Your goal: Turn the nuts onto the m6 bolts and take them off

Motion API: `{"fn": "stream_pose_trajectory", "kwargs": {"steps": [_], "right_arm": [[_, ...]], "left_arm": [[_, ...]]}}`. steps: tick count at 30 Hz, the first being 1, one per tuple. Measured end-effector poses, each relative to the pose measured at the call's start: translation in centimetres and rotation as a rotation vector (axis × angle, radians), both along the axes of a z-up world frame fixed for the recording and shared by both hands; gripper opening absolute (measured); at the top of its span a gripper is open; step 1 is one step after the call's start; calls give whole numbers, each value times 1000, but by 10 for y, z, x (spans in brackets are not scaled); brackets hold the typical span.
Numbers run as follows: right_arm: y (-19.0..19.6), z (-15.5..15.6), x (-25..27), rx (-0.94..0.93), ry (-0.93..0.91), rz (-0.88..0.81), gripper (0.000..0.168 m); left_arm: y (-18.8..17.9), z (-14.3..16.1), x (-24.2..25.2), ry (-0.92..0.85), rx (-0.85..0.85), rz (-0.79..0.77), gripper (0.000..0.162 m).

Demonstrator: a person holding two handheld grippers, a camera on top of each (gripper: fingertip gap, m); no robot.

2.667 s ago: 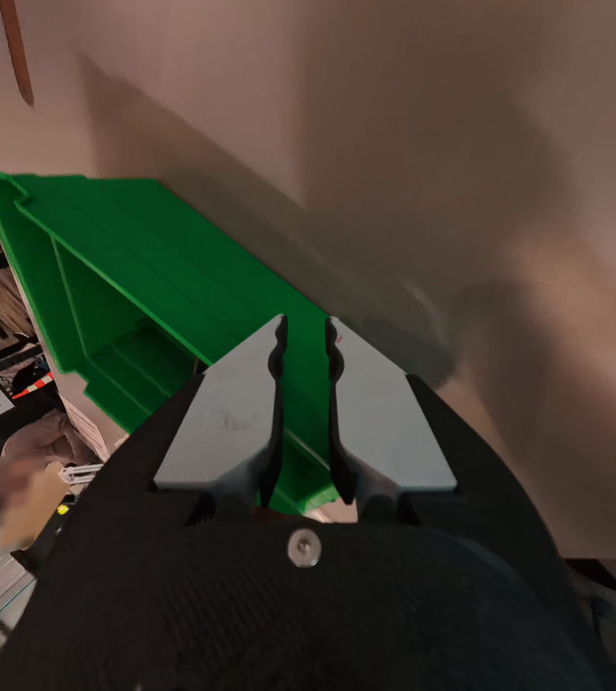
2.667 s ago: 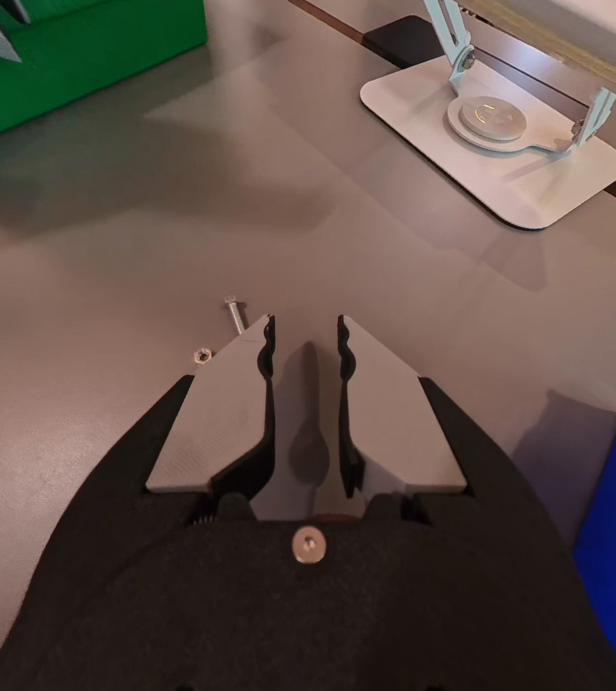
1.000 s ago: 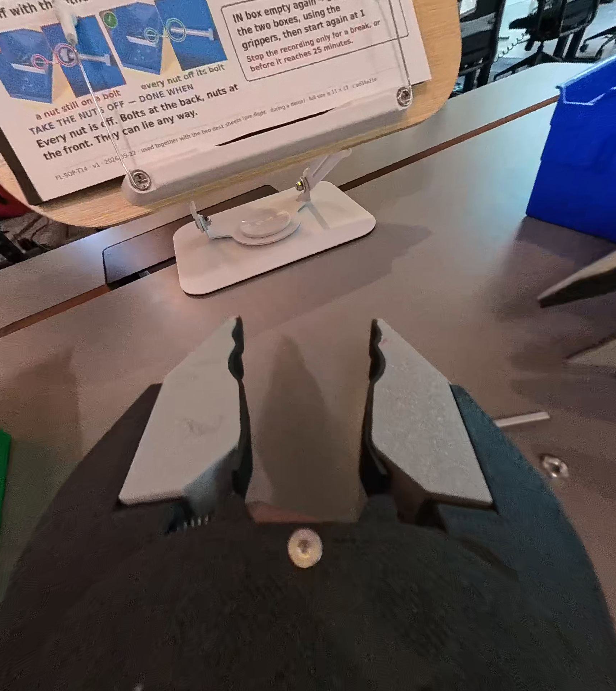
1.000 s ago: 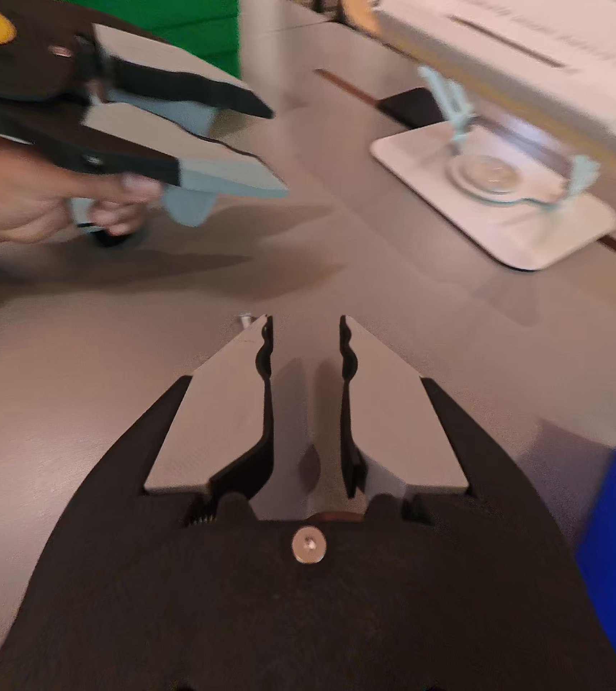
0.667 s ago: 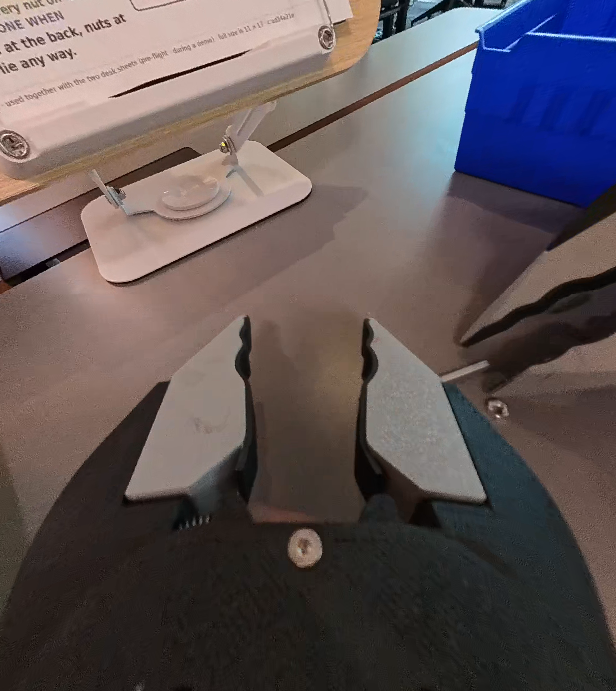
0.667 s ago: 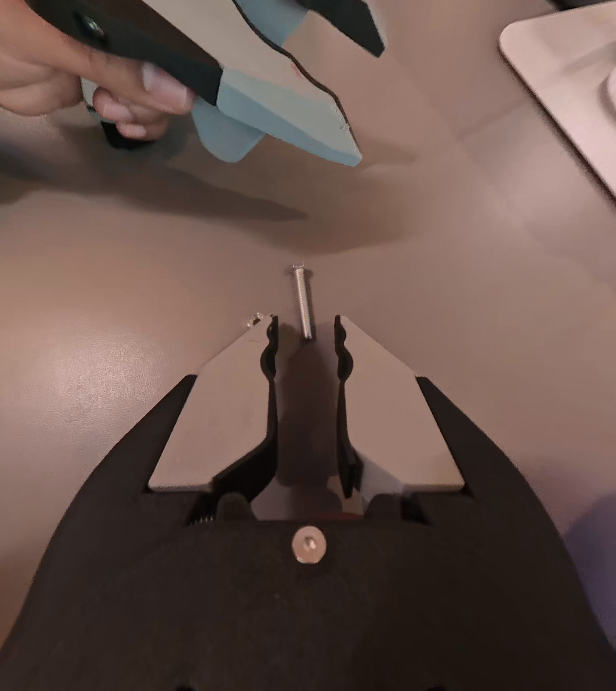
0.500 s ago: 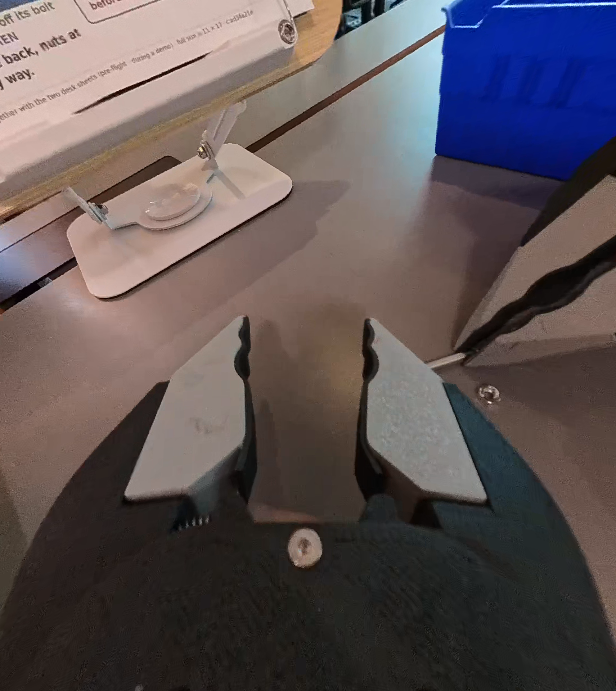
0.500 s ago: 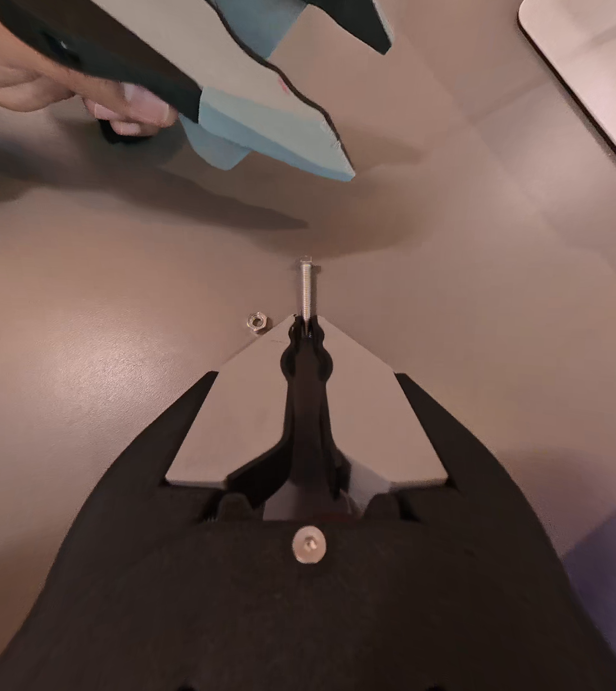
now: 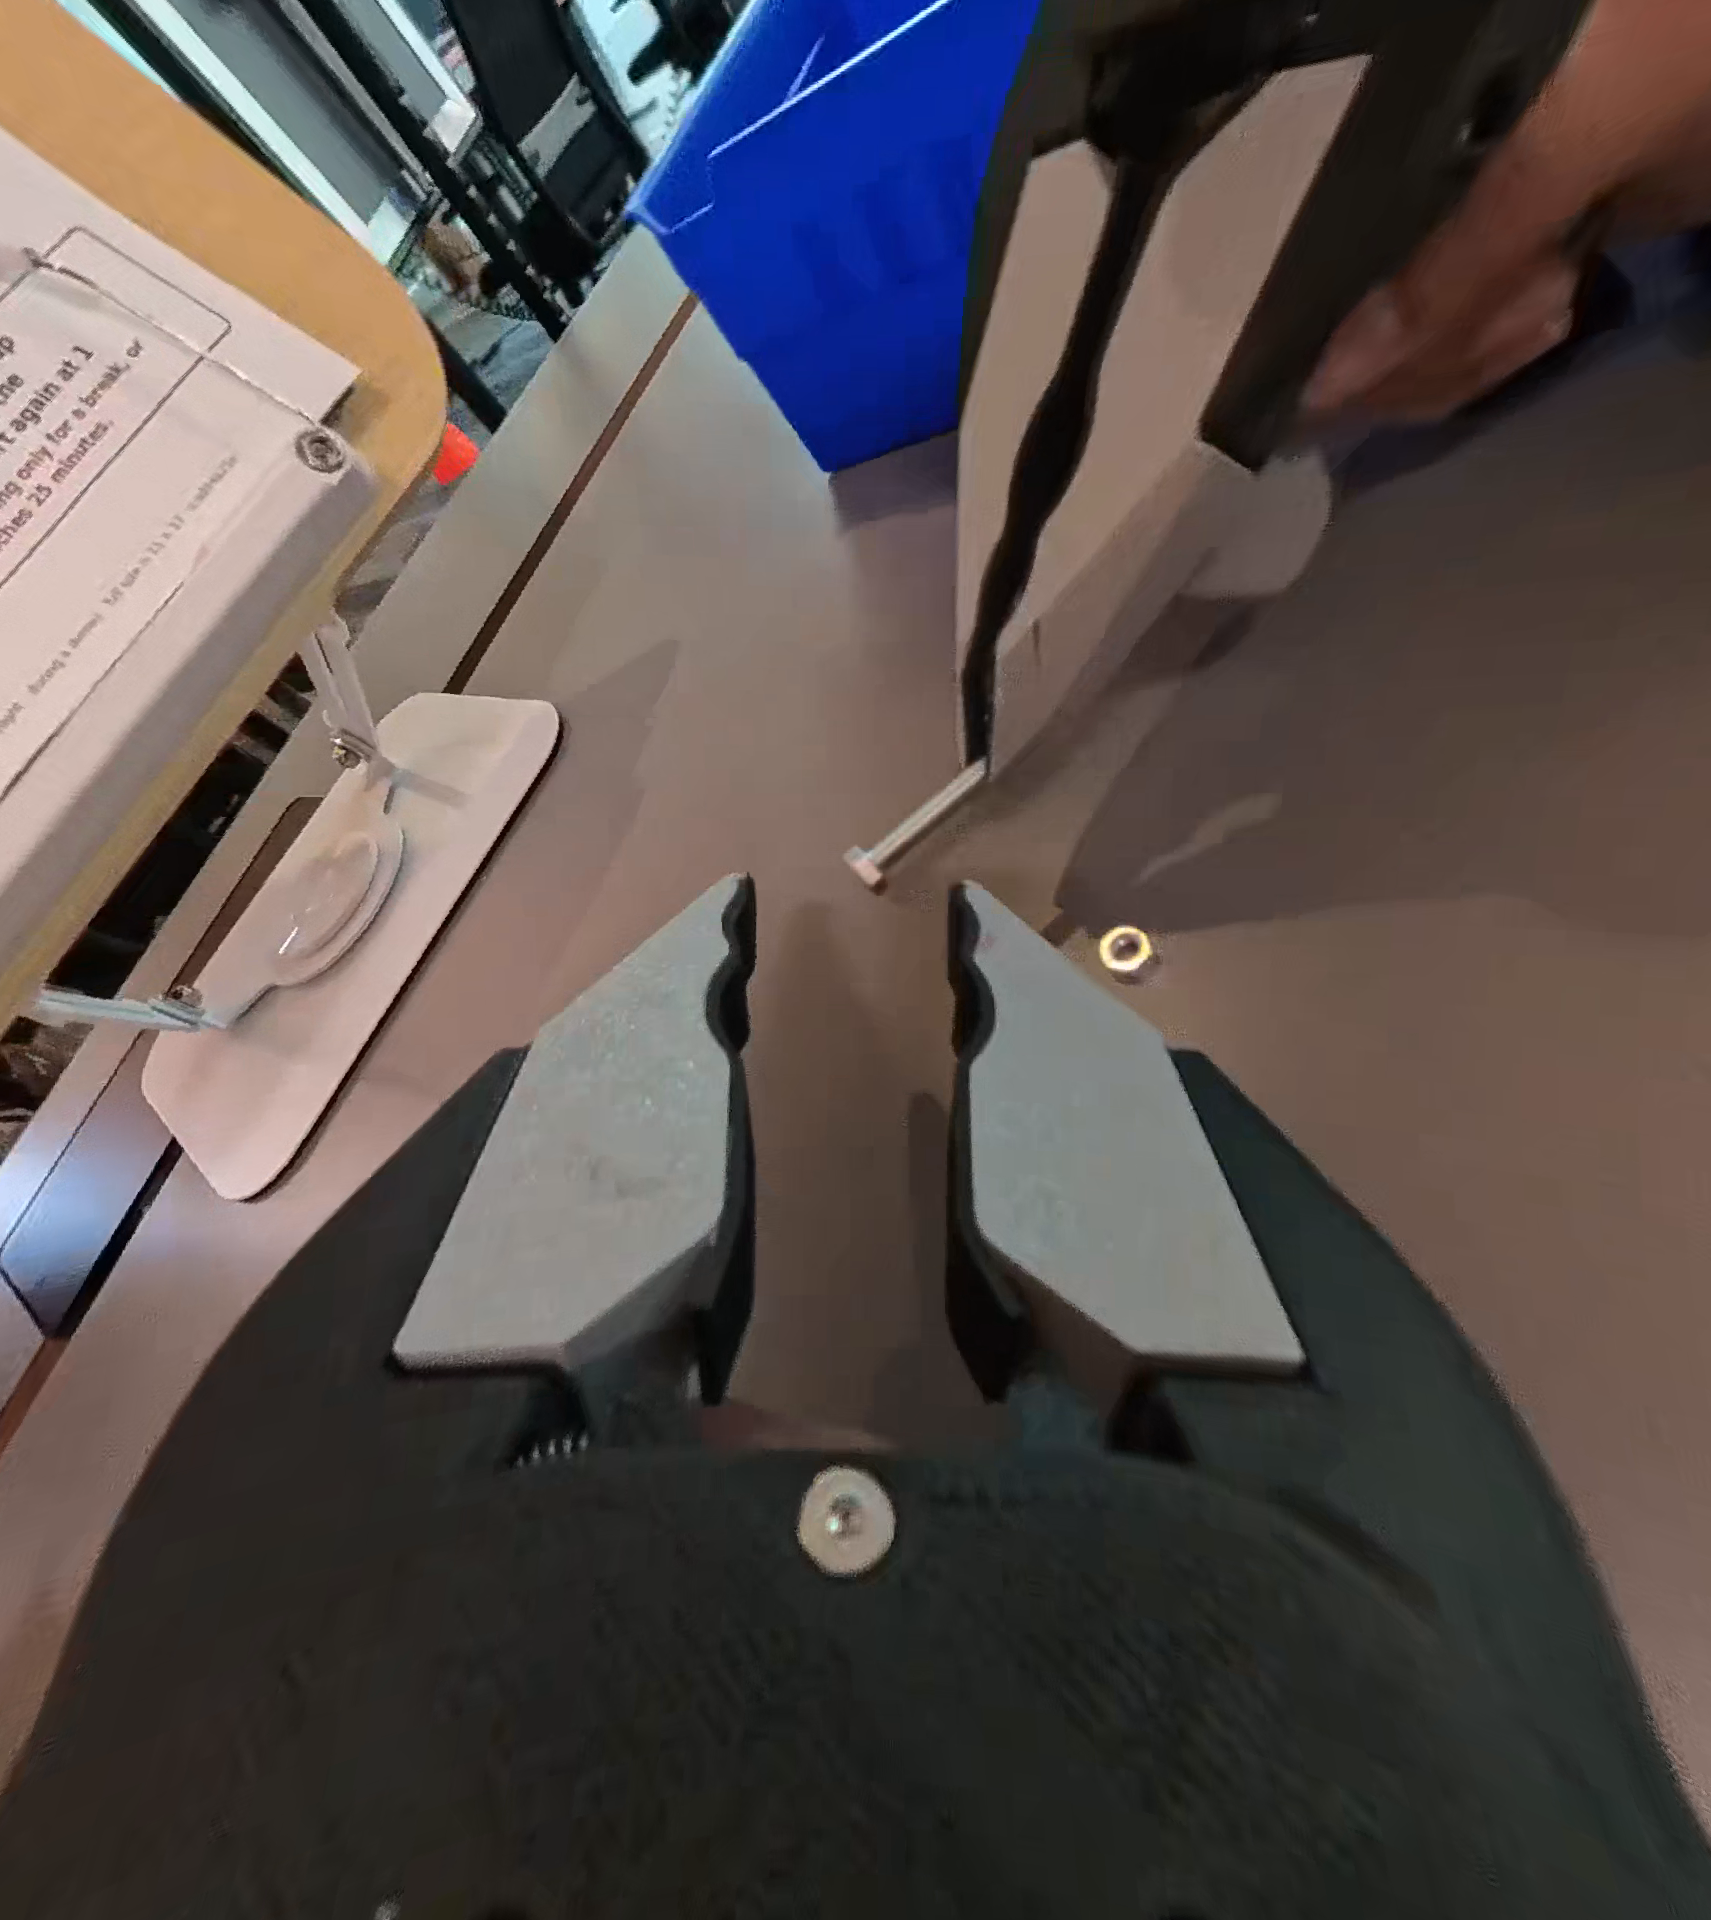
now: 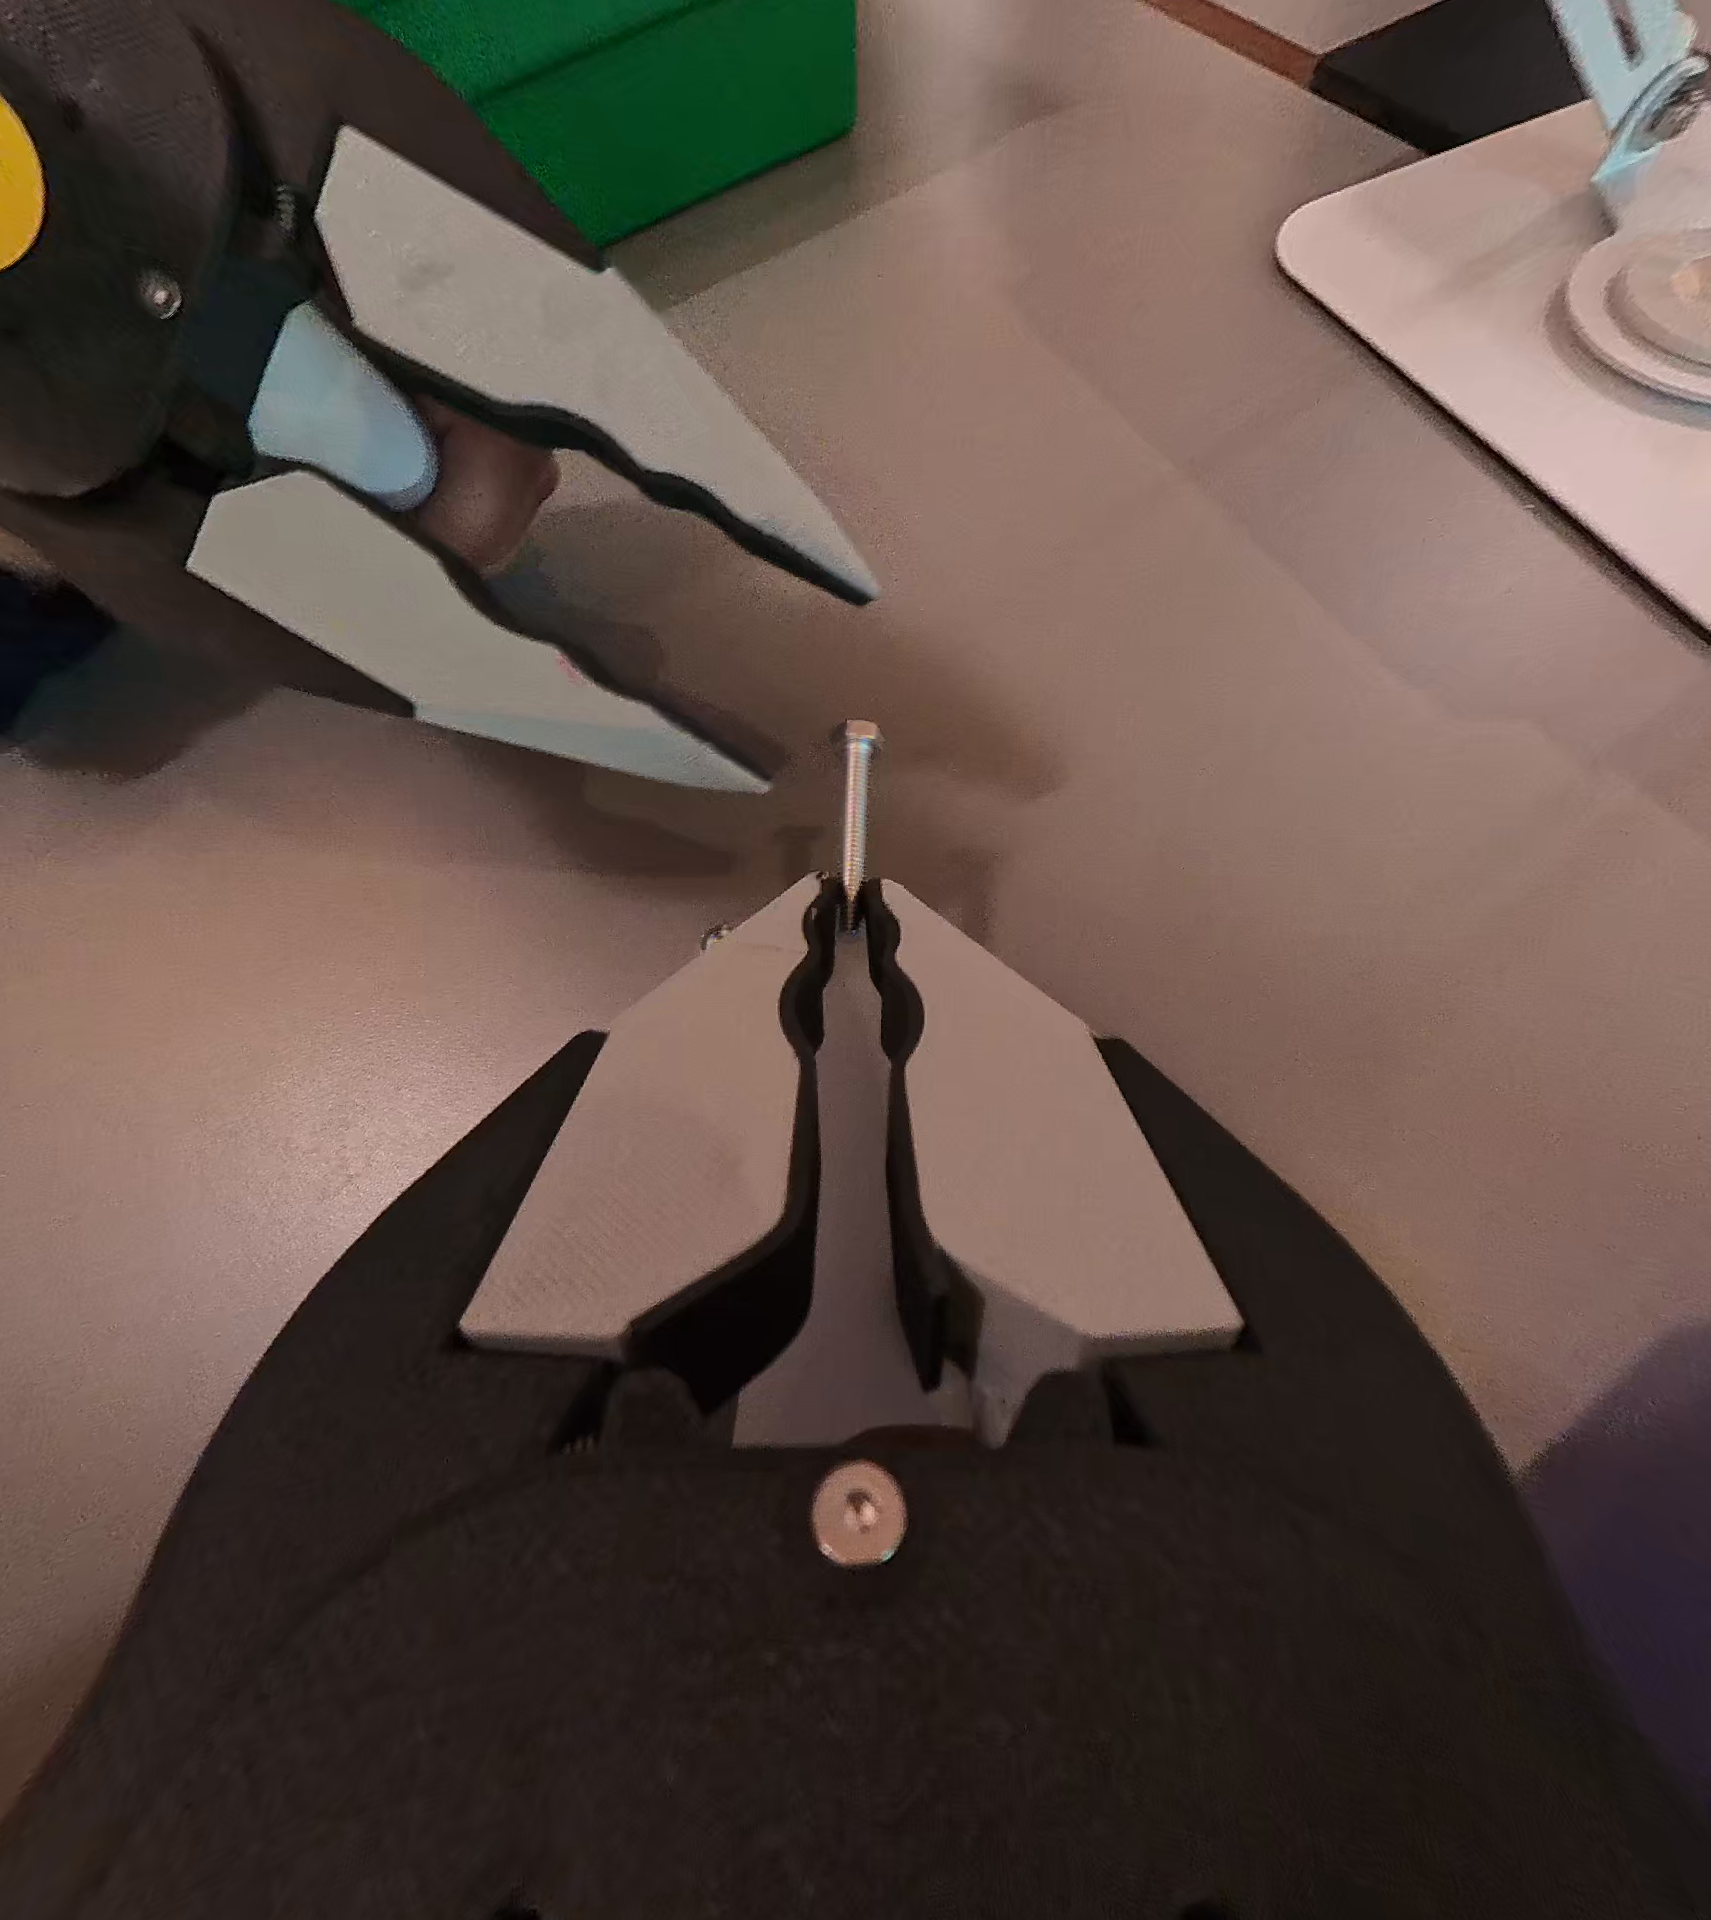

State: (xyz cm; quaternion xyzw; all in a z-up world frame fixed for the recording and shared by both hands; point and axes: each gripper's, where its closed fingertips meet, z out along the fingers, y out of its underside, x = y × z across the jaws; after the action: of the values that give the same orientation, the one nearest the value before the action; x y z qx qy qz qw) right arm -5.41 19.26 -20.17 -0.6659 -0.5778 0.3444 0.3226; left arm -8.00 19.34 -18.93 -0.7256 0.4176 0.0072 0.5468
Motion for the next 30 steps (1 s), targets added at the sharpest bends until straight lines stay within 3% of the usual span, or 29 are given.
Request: {"fn": "stream_pose_trajectory", "kwargs": {"steps": [6,11,16,21,23,24,30], "right_arm": [[-16,4,-2,-37,9,78,2],[-28,9,-7,-68,35,120,2],[-21,26,-7,-105,140,80,3],[-15,34,-8,-190,212,54,20],[-19,33,-10,-215,213,74,15],[-22,32,-12,-212,209,86,4],[-22,33,-15,-192,221,64,2]], "left_arm": [[-11,-4,20,84,75,-107,34],[-13,-19,22,227,94,-128,5],[-8,-9,22,133,44,-80,3],[-8,-5,21,30,8,-78,3],[-9,-3,25,-2,6,-84,3],[-9,-2,27,-11,0,-88,3],[-6,-4,26,-17,2,-49,3]]}}
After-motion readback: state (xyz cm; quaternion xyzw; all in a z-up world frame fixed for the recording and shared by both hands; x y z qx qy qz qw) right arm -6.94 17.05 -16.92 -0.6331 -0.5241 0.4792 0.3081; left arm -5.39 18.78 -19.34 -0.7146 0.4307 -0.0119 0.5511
